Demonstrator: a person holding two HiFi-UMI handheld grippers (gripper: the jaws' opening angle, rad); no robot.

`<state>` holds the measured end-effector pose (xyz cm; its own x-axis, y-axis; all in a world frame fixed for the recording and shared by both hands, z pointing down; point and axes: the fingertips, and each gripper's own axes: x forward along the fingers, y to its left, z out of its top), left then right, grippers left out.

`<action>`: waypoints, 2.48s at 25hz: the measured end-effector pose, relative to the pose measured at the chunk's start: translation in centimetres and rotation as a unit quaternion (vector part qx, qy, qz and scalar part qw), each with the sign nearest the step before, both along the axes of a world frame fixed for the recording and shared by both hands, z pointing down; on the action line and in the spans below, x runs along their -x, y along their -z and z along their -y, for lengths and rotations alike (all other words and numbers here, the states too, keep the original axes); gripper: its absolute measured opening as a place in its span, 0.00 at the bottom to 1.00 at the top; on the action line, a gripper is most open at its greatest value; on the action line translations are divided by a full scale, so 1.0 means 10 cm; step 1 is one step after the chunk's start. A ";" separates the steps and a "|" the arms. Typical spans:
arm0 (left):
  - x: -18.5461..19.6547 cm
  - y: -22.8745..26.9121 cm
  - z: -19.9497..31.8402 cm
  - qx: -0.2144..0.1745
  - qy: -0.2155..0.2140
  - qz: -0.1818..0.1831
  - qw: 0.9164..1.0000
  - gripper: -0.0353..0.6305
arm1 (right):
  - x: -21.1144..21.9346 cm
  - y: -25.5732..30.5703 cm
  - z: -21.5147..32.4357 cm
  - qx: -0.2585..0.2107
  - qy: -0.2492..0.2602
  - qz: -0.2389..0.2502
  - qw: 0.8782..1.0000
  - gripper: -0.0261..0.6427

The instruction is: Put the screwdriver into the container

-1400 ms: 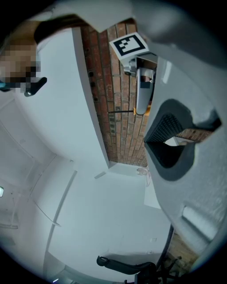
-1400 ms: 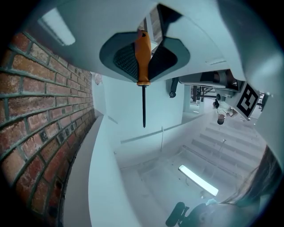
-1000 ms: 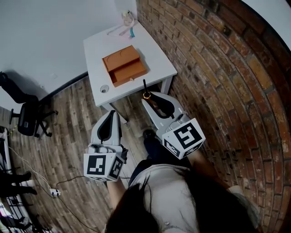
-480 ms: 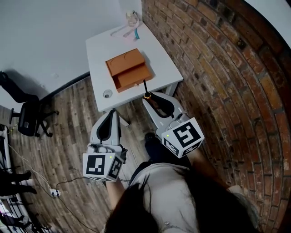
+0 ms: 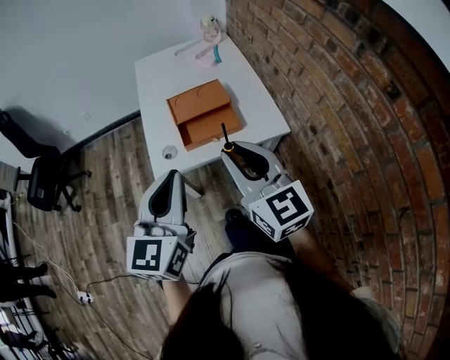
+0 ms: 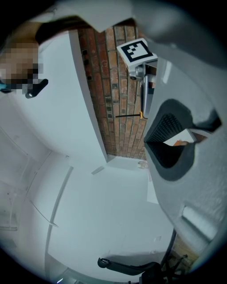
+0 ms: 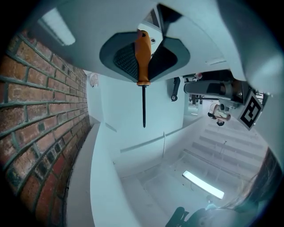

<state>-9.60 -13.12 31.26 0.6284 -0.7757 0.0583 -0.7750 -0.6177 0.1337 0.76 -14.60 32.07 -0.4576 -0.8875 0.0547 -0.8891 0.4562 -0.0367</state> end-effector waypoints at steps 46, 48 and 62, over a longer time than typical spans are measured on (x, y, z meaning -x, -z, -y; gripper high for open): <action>0.16 -0.36 1.42 0.057 0.081 0.009 0.995 0.05 | -0.03 -1.46 2.02 0.085 0.131 -0.243 0.957 0.15; 0.16 -0.37 1.45 0.059 0.081 0.004 0.995 0.05 | -0.04 -1.56 2.06 0.092 0.140 -0.258 0.952 0.15; 0.17 -0.50 1.58 0.082 0.091 0.009 0.992 0.05 | -0.09 -2.30 2.35 0.139 0.207 -0.367 0.896 0.15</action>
<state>-11.30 -28.88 36.25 0.4770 -0.8553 0.2023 -0.8745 -0.4388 0.2065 1.63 -38.10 55.07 -0.4943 -0.5561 0.6681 -0.4777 0.8159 0.3257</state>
